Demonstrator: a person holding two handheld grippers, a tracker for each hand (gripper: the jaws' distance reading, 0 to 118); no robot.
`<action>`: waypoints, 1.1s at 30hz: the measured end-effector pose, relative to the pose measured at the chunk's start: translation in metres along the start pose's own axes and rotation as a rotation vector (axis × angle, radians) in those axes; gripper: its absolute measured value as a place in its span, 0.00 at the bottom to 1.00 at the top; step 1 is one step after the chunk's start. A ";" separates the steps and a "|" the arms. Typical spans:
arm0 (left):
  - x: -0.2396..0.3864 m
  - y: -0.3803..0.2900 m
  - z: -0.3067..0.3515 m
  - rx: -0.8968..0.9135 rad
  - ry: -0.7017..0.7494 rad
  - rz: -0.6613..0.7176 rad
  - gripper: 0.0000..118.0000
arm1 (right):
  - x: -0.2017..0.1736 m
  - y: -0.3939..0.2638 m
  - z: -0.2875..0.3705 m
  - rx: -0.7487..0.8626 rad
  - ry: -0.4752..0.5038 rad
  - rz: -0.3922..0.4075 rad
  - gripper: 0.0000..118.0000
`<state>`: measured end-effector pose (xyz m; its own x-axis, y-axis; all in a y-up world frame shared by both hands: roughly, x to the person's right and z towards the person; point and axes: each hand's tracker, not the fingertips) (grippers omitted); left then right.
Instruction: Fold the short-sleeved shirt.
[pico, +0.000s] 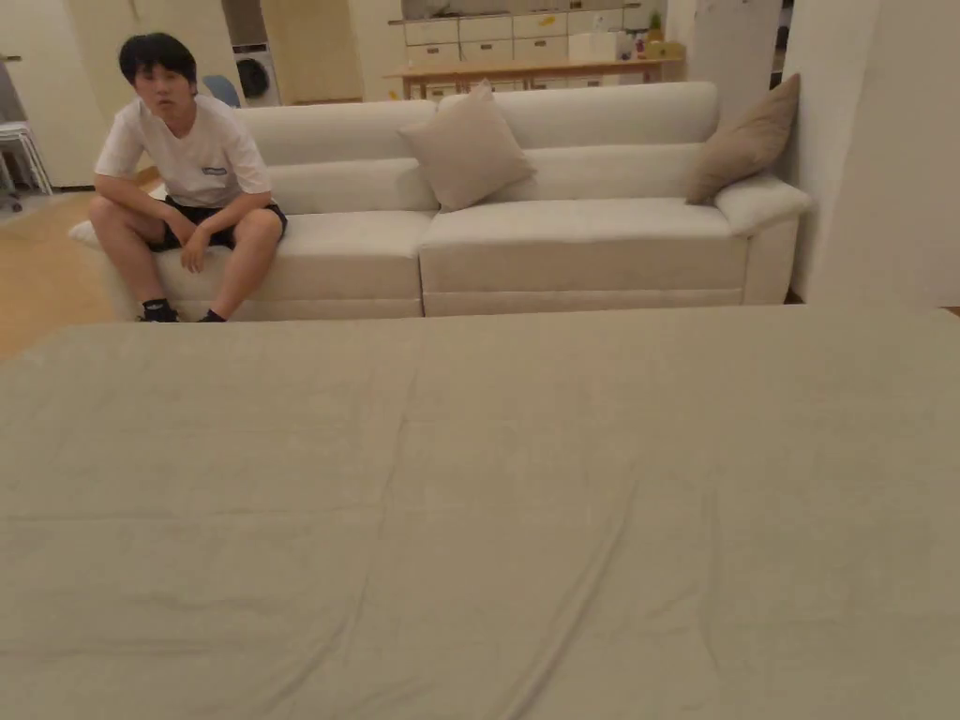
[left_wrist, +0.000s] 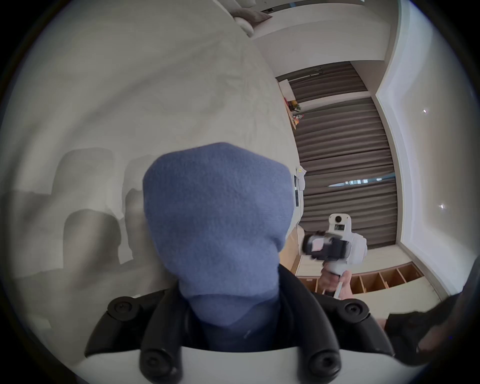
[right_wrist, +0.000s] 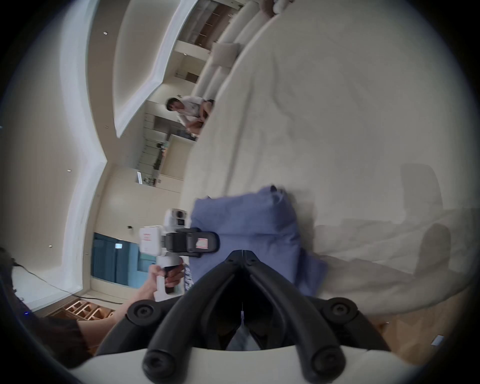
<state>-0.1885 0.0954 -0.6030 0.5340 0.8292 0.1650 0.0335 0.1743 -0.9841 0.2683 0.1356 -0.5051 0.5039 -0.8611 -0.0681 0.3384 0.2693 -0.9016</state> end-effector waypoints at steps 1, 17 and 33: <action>-0.010 0.002 0.031 0.001 0.039 -0.027 0.17 | -0.010 -0.001 0.000 0.004 0.001 0.009 0.00; -0.177 -0.002 0.455 -0.027 0.509 0.197 0.17 | -0.081 -0.026 -0.106 -0.103 -0.063 -0.016 0.00; -0.136 -0.066 0.487 0.320 0.868 0.382 0.92 | -0.145 0.024 -0.127 0.048 -0.209 0.260 0.00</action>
<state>-0.6749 0.2293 -0.5286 0.8978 0.2068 -0.3888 -0.4296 0.2176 -0.8764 0.1029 0.2122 -0.5714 0.7289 -0.6549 -0.1994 0.2115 0.4924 -0.8443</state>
